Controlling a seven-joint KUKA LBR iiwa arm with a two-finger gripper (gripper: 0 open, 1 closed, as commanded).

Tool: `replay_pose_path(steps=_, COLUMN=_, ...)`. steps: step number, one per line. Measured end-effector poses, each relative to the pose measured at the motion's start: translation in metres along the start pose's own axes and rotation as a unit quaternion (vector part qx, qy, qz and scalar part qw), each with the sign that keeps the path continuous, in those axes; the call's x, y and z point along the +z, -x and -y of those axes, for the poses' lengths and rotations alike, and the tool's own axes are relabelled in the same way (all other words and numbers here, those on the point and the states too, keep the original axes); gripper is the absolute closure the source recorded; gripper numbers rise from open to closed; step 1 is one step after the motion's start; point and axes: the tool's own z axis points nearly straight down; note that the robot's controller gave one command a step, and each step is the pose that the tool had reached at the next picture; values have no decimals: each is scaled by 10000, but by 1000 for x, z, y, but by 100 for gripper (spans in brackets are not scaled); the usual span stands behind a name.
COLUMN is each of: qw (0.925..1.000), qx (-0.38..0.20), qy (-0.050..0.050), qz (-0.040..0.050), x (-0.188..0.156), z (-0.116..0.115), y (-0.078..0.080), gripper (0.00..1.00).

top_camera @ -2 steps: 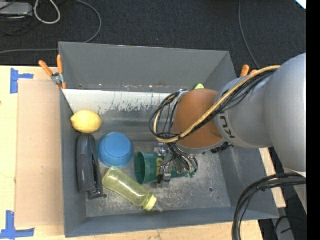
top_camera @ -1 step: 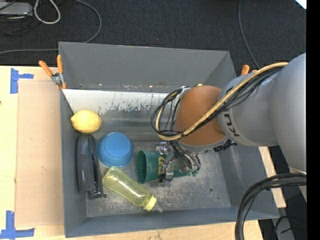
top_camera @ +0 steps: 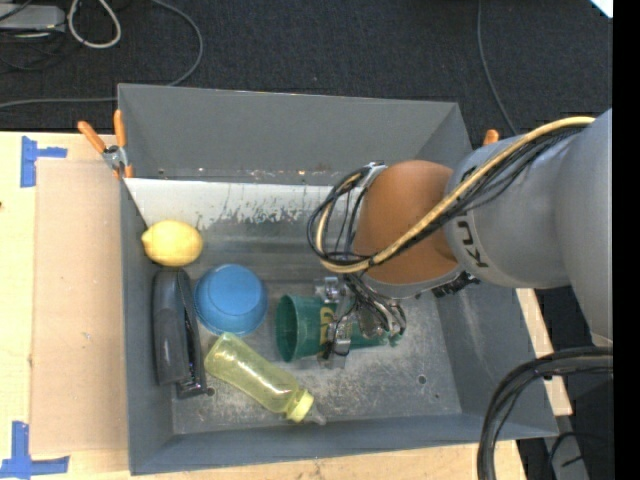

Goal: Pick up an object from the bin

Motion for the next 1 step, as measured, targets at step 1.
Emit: replay_pose_path(steps=1, qw=10000, qx=6, qy=1, qz=-2, x=-17, z=0, y=0, gripper=100)
